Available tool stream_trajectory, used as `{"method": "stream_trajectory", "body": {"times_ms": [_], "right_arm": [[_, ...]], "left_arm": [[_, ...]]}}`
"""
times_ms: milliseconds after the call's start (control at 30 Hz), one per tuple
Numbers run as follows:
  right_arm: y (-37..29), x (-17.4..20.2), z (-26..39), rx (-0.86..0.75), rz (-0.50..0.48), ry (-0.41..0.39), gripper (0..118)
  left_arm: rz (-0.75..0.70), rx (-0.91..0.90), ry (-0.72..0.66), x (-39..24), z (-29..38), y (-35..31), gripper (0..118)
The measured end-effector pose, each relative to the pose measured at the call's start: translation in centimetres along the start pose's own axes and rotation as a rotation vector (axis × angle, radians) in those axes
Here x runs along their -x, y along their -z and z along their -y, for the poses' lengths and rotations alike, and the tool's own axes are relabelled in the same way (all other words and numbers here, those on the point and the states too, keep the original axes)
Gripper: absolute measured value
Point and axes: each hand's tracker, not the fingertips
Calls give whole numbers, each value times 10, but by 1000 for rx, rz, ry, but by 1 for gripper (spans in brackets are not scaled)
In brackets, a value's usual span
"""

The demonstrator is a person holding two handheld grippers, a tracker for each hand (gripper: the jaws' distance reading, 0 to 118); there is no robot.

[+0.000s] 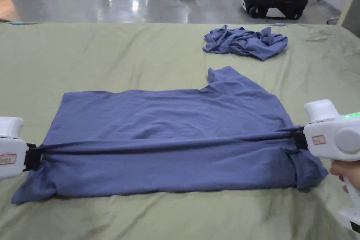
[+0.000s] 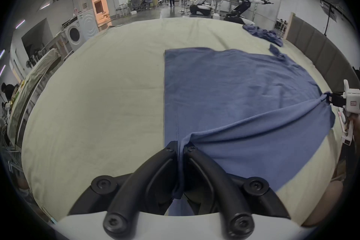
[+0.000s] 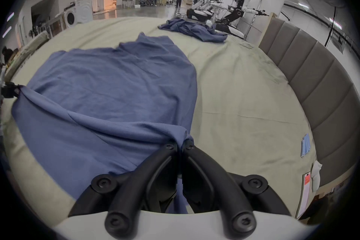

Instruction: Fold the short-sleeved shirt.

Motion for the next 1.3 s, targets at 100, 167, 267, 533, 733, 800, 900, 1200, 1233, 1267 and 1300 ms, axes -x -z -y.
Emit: {"method": "stream_trajectory", "body": {"times_ms": [100, 167, 267, 533, 733, 800, 900, 1200, 1233, 1267, 1300], "right_arm": [[15, 7, 11, -29, 38, 39, 10], [14, 9, 19, -52, 77, 91, 21], [-11, -9, 27, -148, 108, 225, 118], [-172, 21, 86, -484, -19, 180, 71], [-204, 44, 138, -511, 17, 132, 5], [-204, 50, 145, -494, 12, 131, 5], [-195, 51, 150, -452, -12, 161, 5], [-168, 68, 148, -377, -65, 84, 5], [-165, 70, 146, -371, -75, 80, 5], [-160, 71, 145, -366, -83, 76, 5], [-157, 71, 144, -354, -91, 75, 5]], "left_arm": [[-47, -20, -31, 0, 10, 18, 4], [-114, -79, -30, -11, 13, 16, 9], [-163, -170, -89, -19, 17, -25, 118], [-109, -537, -25, -59, 81, -189, 117], [-54, -495, -25, -61, 146, -202, 0], [-15, -404, -68, -55, 154, -182, 0], [-63, -323, -65, -37, 144, -140, 0], [-35, -116, -185, 7, 73, -33, 118], [-21, -69, -186, 7, 70, -26, 118], [-17, -56, -168, 0, 68, -20, 118], [-4, -13, -144, 0, 65, -14, 118]]}}
